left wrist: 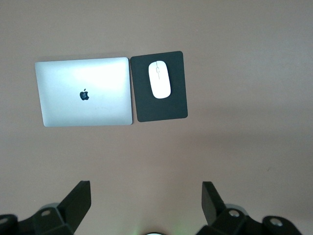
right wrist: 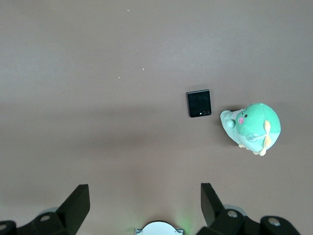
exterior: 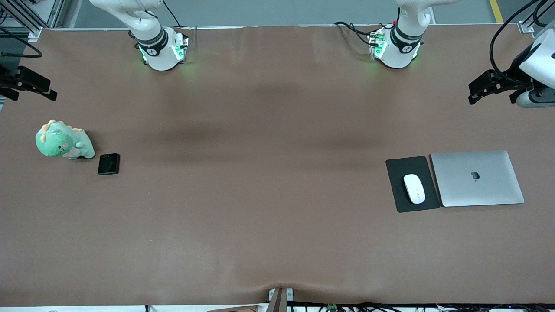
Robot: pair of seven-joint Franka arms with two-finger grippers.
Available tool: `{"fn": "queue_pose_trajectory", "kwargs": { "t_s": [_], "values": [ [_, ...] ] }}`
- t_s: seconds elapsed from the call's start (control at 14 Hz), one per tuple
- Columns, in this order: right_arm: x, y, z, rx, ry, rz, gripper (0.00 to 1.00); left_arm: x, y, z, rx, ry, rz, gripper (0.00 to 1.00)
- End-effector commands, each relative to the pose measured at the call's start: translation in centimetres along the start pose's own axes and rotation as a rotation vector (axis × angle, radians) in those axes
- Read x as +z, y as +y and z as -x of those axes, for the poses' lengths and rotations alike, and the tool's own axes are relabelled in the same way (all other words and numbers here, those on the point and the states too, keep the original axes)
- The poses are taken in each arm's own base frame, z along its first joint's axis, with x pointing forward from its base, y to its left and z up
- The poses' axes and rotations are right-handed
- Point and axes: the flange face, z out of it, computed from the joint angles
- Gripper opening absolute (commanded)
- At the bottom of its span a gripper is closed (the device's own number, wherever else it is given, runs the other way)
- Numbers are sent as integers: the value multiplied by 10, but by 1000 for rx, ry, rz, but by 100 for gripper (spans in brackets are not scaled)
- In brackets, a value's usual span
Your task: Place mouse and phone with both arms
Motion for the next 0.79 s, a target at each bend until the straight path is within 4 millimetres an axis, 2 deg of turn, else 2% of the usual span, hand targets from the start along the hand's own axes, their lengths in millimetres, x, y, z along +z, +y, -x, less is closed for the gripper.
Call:
{"fn": "queue_pose_trajectory", "kwargs": {
  "t_s": [0.0, 0.71],
  "values": [
    [-2, 0, 1, 15, 5, -1, 100, -5, -1, -1, 15, -8, 22, 100],
    [-3, 2, -1, 21, 18, -1, 100, -3, -1, 0, 6, -21, 22, 100]
  ]
}}
